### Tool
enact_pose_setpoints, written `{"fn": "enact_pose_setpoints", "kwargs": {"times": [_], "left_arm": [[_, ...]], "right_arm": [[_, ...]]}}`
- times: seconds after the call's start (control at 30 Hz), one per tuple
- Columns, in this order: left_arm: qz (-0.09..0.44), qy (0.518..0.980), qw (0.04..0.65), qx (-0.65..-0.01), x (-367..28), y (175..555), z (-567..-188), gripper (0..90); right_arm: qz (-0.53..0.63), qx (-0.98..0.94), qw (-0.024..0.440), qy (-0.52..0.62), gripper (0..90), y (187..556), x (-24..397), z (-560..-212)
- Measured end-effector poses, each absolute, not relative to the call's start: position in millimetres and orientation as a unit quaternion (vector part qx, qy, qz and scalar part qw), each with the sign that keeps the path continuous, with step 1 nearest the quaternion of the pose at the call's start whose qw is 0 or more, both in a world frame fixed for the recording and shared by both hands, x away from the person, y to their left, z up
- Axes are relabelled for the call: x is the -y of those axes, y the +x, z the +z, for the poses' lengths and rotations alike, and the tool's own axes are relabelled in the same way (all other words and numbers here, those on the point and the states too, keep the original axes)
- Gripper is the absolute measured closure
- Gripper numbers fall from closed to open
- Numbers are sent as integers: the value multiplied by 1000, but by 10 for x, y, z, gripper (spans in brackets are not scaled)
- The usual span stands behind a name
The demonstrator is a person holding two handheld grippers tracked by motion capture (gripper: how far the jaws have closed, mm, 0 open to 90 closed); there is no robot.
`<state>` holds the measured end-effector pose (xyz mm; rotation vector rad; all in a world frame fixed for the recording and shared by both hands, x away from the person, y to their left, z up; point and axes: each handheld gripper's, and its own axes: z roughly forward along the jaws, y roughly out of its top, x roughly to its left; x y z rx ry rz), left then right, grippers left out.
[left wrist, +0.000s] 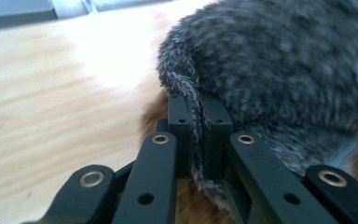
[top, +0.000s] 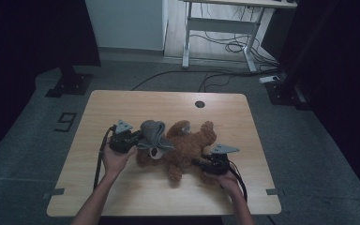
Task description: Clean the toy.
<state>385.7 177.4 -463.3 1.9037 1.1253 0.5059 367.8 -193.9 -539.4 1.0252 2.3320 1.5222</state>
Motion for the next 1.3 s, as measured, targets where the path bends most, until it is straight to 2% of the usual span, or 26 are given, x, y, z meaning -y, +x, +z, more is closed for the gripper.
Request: {"fn": "enact_pose_setpoints", "kwargs": {"times": [0.17,0.47,0.57,0.73,0.8,1.0,1.17,1.3], "left_arm": [[196,756,409,-472,-1946,3853,-4813,846],[185,775,356,-488,-2063,3889,-5111,847],[182,767,375,-489,-2094,3902,-5031,847],[187,755,439,-451,-1975,3840,-4653,847],[178,755,467,-426,-1811,3797,-4493,847],[162,779,490,-356,-1146,3737,-4250,847],[124,798,509,-297,-532,3696,-4217,846],[131,824,485,-263,-55,3666,-4294,845]], "right_arm": [[512,-782,87,345,604,3679,1939,-5395],[513,-781,84,346,603,3681,1942,-5396],[513,-781,83,346,603,3683,1946,-5397],[514,-780,80,348,602,3689,1953,-5401],[514,-780,80,348,602,3688,1952,-5401],[513,-780,83,348,602,3684,1948,-5399],[515,-780,81,346,602,3691,1954,-5400],[515,-781,80,346,602,3692,1956,-5400]]}}
